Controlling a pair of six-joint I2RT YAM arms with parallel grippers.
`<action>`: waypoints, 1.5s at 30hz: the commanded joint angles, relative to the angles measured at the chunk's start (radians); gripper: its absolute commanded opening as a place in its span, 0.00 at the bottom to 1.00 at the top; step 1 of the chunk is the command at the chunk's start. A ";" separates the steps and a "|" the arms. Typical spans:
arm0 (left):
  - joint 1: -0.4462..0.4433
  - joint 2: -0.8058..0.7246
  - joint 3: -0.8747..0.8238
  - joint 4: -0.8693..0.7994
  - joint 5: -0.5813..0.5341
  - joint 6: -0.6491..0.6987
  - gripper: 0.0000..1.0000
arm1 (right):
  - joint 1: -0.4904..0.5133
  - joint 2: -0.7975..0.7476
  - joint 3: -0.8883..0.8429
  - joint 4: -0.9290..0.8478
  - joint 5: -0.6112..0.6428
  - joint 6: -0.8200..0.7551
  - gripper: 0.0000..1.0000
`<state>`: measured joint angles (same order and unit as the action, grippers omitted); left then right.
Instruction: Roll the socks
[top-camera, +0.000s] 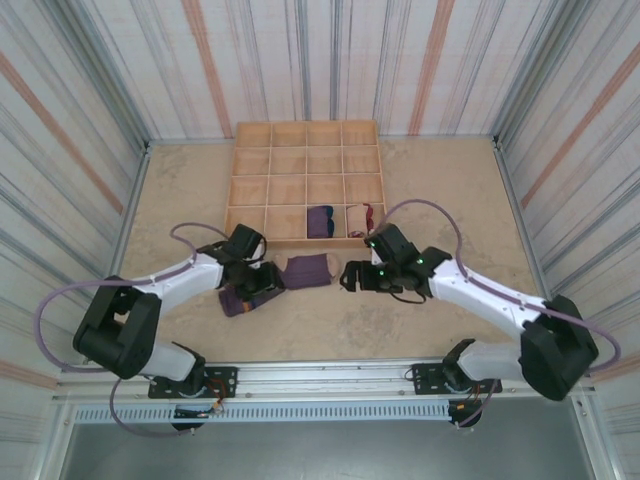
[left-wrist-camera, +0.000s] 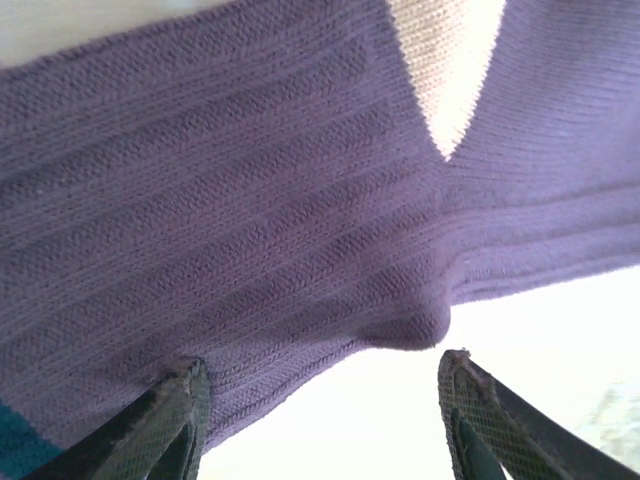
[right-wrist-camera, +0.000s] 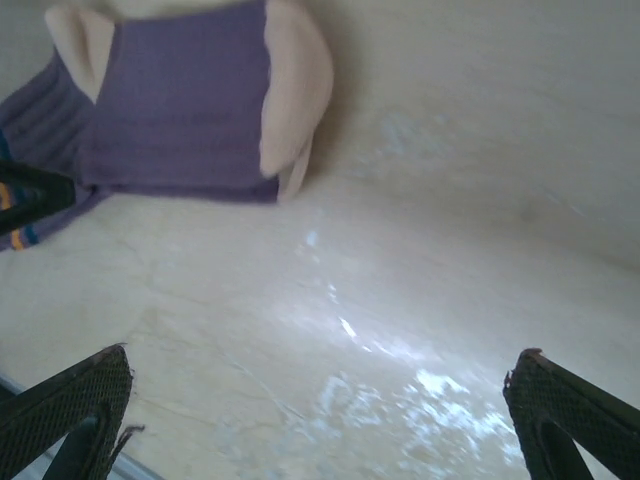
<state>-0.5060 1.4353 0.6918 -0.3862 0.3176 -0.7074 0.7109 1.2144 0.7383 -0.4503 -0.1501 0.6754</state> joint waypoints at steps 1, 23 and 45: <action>-0.098 0.113 -0.041 0.131 0.053 -0.132 0.62 | 0.006 -0.109 -0.074 0.020 0.112 0.071 0.99; -0.362 0.172 0.383 -0.069 -0.003 -0.255 0.71 | 0.315 -0.410 -0.201 0.001 0.462 0.102 0.99; 0.078 -0.062 0.222 -0.344 0.123 0.067 0.68 | 0.760 0.301 0.058 0.297 0.667 0.149 0.82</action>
<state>-0.4442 1.3880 0.9184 -0.6830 0.4095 -0.7082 1.4609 1.4448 0.7502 -0.2207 0.5419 0.8516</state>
